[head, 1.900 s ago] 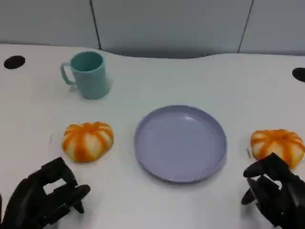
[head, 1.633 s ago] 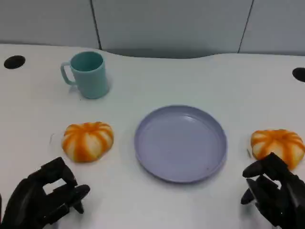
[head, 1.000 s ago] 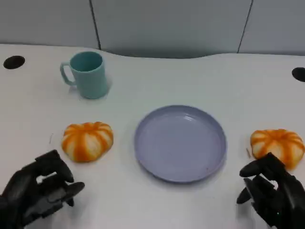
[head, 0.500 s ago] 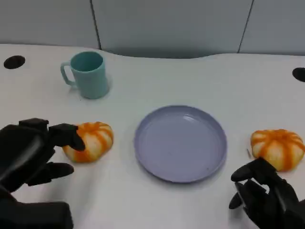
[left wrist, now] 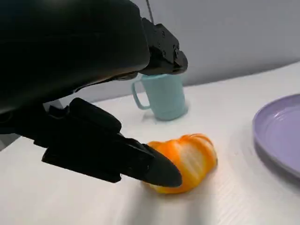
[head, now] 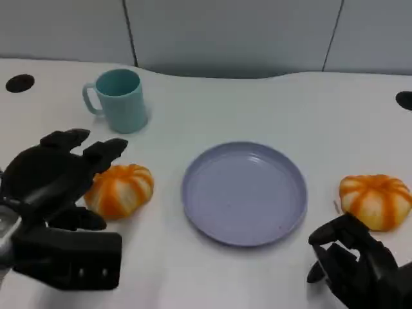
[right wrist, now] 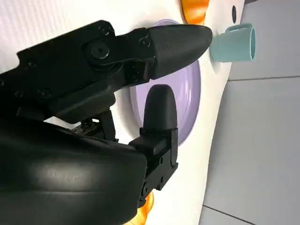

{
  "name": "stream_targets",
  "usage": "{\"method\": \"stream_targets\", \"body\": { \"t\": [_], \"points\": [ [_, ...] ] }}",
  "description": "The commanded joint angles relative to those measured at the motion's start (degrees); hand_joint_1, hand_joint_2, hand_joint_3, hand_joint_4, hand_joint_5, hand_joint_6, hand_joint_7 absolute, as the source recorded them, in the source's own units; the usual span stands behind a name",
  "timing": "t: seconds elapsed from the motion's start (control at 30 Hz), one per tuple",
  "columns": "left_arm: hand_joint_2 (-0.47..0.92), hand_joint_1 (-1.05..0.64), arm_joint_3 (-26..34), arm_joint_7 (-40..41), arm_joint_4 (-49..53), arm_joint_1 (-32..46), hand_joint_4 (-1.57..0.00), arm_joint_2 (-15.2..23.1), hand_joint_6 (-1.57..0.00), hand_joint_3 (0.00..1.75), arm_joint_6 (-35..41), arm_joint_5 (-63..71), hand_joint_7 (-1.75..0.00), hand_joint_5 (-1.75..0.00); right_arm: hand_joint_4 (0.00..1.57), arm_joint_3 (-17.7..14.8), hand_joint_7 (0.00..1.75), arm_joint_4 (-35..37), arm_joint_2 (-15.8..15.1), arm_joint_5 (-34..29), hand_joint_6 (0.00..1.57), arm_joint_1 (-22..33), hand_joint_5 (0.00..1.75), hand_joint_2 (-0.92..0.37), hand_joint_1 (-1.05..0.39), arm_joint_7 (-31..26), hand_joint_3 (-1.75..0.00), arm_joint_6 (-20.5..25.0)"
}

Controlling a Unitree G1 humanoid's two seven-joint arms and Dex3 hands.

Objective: Grasp the bread from the table and place it into the plate.

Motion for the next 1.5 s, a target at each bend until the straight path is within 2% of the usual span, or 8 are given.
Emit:
{"method": "stream_targets", "body": {
  "t": [0.03,0.33,0.73,1.1,1.13,1.2,1.3,1.5],
  "points": [
    [0.90,-0.81,-3.82,-3.45,7.47,-5.90,0.00,0.08,-0.03,0.01,1.99,-1.42,0.00,0.00,0.58,-0.52,1.75,-0.76,-0.61,0.53,0.36,0.04,1.75,-0.92,-0.29,-0.08,-0.30,0.23],
    [0.90,-0.84,-12.58,-2.92,26.98,-17.09,0.00,-2.85,-0.01,0.00,3.76,-0.95,0.00,0.00,0.56,-0.35,1.75,-0.29,-0.91,0.25,0.34,0.04,1.75,-0.92,-0.29,0.24,-0.31,-0.84],
    [0.81,-0.73,-21.00,10.98,59.05,-30.49,-0.05,-12.58,-0.12,0.00,1.13,-1.57,-0.02,-0.02,0.57,-0.45,1.75,0.65,-1.34,0.28,0.35,-0.79,1.75,-0.92,-0.29,0.28,-0.31,-1.58],
    [0.70,-0.46,-22.07,21.74,66.71,-32.30,-0.30,-15.10,-0.42,0.00,-1.59,-4.06,-0.07,-0.15,0.55,-0.27,1.75,-0.88,-1.11,0.71,0.33,-0.02,1.75,-0.92,-0.29,0.29,-0.30,0.07],
    [0.83,-0.32,-21.80,24.42,66.83,-31.98,-0.43,-15.18,-0.52,0.00,-2.28,-4.37,-0.76,-1.05,0.55,-0.29,1.75,-0.95,-1.08,0.68,0.33,0.09,1.75,-0.92,-0.29,0.20,-0.30,0.10],
    [0.89,-0.22,-21.00,27.59,67.26,-31.49,-0.55,-15.17,-0.45,0.01,-4.29,-5.43,-1.49,-1.60,0.55,-0.29,1.75,-0.86,-1.13,0.56,0.33,0.19,1.75,-0.92,-0.28,0.14,-0.31,-0.28],
    [0.91,-0.21,-21.65,30.72,67.97,-30.99,-0.70,-14.95,-0.51,0.01,-5.57,-5.44,-1.72,-1.73,0.56,-0.40,1.75,-0.60,-0.96,0.92,0.33,0.27,1.75,-0.92,-0.27,0.26,-0.32,-0.84],
    [0.92,-0.24,-19.36,35.13,68.62,-29.33,-0.82,-14.74,-0.58,0.08,-8.56,-8.34,-1.75,-1.75,0.56,-0.39,1.75,-1.10,-1.29,1.11,0.33,0.62,1.75,-0.92,-0.29,0.67,-0.32,-0.34]
  ]
}}
